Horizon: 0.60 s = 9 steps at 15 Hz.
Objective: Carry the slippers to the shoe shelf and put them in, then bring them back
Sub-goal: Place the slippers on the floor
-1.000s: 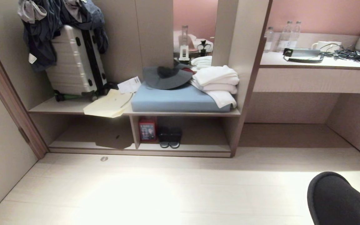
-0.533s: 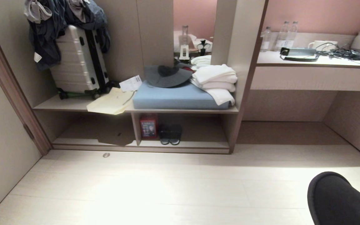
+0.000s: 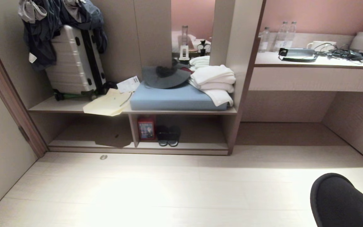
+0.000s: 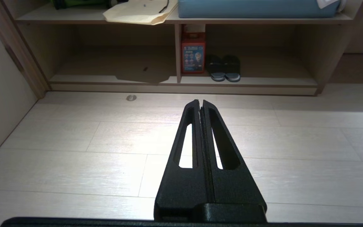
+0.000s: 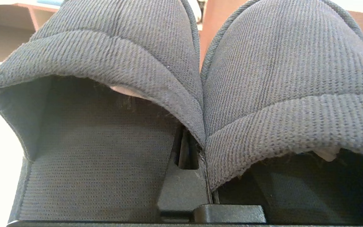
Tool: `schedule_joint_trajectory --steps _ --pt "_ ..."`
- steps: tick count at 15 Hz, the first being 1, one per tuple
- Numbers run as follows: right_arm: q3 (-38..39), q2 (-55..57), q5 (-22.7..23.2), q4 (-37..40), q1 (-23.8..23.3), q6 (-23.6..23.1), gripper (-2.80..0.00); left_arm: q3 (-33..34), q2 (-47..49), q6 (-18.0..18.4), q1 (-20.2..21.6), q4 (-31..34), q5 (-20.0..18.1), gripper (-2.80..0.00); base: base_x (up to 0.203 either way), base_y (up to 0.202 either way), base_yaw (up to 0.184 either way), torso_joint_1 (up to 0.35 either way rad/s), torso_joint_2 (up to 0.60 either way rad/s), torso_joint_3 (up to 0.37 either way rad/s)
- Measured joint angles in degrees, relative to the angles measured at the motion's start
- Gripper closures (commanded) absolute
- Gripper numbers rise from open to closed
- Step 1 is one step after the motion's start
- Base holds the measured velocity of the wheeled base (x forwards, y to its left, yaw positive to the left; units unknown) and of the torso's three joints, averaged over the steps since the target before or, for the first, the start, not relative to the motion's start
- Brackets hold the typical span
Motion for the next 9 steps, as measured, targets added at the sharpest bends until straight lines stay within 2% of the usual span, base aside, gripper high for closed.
schedule_joint_trajectory --steps 9 --pt "0.0 0.0 0.0 0.0 0.0 0.1 0.00 0.0 0.0 0.1 0.0 0.0 0.0 0.00 0.000 -0.196 0.002 0.002 0.00 0.000"
